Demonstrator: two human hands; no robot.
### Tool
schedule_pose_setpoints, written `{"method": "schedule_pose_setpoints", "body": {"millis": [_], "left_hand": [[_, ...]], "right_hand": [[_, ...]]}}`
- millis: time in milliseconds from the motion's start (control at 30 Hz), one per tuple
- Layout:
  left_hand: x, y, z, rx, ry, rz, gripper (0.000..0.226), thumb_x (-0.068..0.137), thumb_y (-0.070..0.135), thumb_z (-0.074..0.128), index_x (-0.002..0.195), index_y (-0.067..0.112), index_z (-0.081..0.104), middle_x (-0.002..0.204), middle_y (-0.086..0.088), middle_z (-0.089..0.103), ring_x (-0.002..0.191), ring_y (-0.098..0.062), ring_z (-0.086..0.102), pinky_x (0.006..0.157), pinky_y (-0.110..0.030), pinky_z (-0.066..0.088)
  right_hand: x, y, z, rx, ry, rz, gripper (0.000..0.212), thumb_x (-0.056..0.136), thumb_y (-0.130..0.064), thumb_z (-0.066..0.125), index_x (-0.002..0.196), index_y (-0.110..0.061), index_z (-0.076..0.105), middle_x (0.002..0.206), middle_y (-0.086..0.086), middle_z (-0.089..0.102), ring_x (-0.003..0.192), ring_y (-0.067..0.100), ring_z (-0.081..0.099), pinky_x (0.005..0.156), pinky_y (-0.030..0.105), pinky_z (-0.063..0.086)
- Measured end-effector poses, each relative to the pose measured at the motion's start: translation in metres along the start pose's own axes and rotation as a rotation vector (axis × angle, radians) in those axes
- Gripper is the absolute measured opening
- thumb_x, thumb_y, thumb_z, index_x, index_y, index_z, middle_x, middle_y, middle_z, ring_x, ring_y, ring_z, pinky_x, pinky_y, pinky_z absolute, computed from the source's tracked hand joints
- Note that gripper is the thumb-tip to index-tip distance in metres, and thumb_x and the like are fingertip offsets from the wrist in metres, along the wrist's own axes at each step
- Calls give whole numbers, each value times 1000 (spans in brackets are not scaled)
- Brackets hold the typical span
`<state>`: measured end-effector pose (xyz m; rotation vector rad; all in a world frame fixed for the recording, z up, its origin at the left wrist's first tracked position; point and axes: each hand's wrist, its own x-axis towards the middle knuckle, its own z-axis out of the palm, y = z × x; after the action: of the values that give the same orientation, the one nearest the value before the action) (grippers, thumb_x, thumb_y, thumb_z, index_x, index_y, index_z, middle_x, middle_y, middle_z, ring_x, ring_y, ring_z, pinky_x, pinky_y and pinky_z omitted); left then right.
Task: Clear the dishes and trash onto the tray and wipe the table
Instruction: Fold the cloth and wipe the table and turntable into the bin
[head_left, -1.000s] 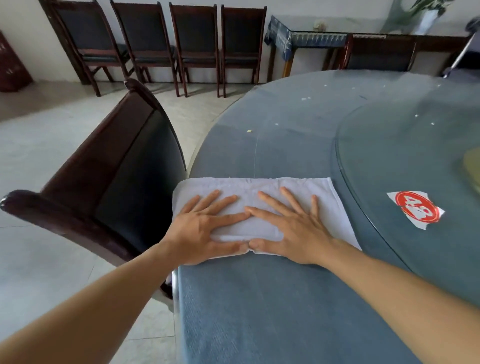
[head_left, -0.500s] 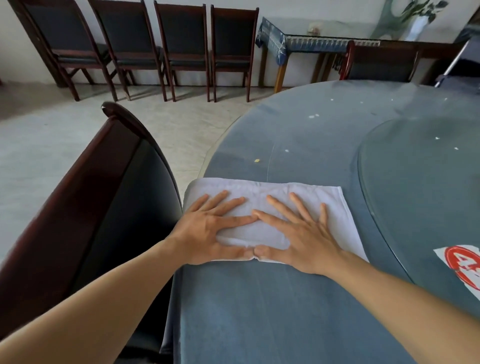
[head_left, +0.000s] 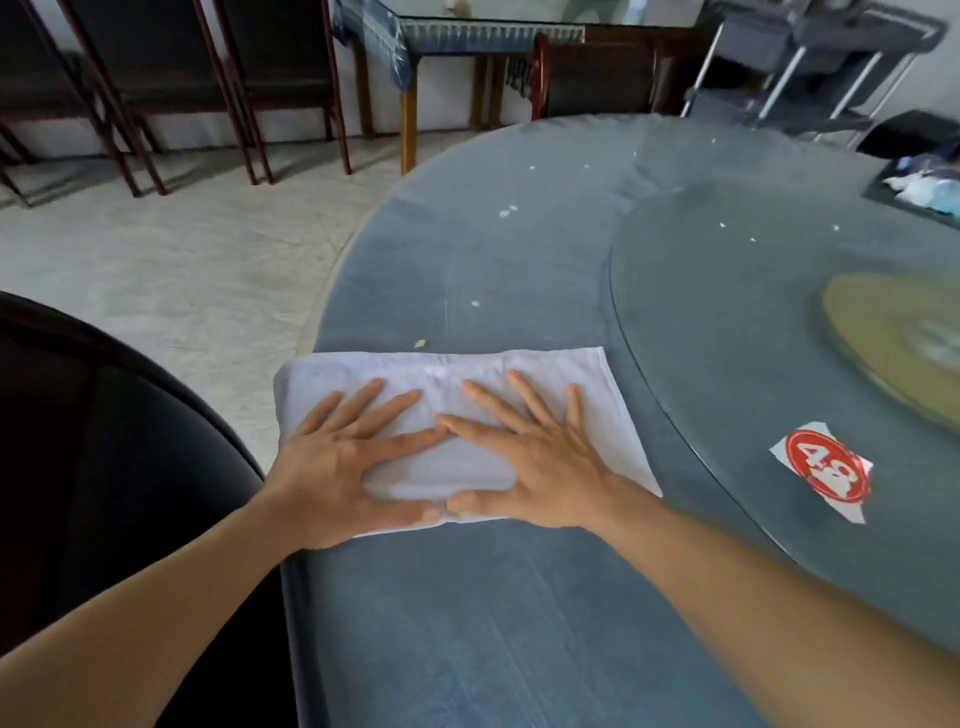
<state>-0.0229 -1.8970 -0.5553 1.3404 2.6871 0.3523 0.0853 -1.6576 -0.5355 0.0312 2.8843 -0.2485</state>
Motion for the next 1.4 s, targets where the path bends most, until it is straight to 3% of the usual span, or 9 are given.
{"method": "schedule_pose_setpoints", "body": {"millis": [233,533,633,833,1033,1400], "left_hand": [[25,-21,-13,-1,-54,51,79,64,102,29,136,82,1,164,31,-4,153,-2,-17,126,-40,-7],[68,-46,-29,22,-146,131,85,53,106,8,134,83,-4,160,36,-14,150,1,-25,124,-36,-16],[81,-55,-30,27,-142,157,91,49,107,3,137,81,-1,162,35,-12,151,1,-22,126,-39,-10],[112,-73,-34,19,-158,207,84,60,105,17,139,79,2,163,34,-9,152,0,-20,126,-41,-7],[146,-93,-39,33,-180,261,89,53,108,8,137,80,1,163,34,-10,151,0,-21,126,-41,-7],[247,-138,-56,105,-206,457,83,59,104,10,138,80,-2,164,31,-12,152,-2,-21,126,-40,-8]], "right_hand": [[17,-5,-6,11,25,59,87,73,-99,32,148,-73,-3,165,-31,-23,154,20,-31,111,79,-14],[45,-5,-12,4,48,157,84,75,-98,32,147,-74,-6,163,-33,-25,154,19,-30,112,80,-10],[56,-4,-16,22,42,178,83,75,-97,32,146,-74,-6,163,-33,-24,154,18,-29,112,78,-11],[78,3,-21,36,51,225,81,76,-97,30,145,-76,-7,164,-32,-24,154,16,-31,113,77,-12],[103,10,-29,36,56,256,81,76,-98,30,144,-76,-7,164,-31,-24,153,16,-31,113,76,-14],[168,31,-49,69,60,403,86,74,-100,28,148,-72,-8,165,-28,-24,154,20,-30,112,78,-13]]}}
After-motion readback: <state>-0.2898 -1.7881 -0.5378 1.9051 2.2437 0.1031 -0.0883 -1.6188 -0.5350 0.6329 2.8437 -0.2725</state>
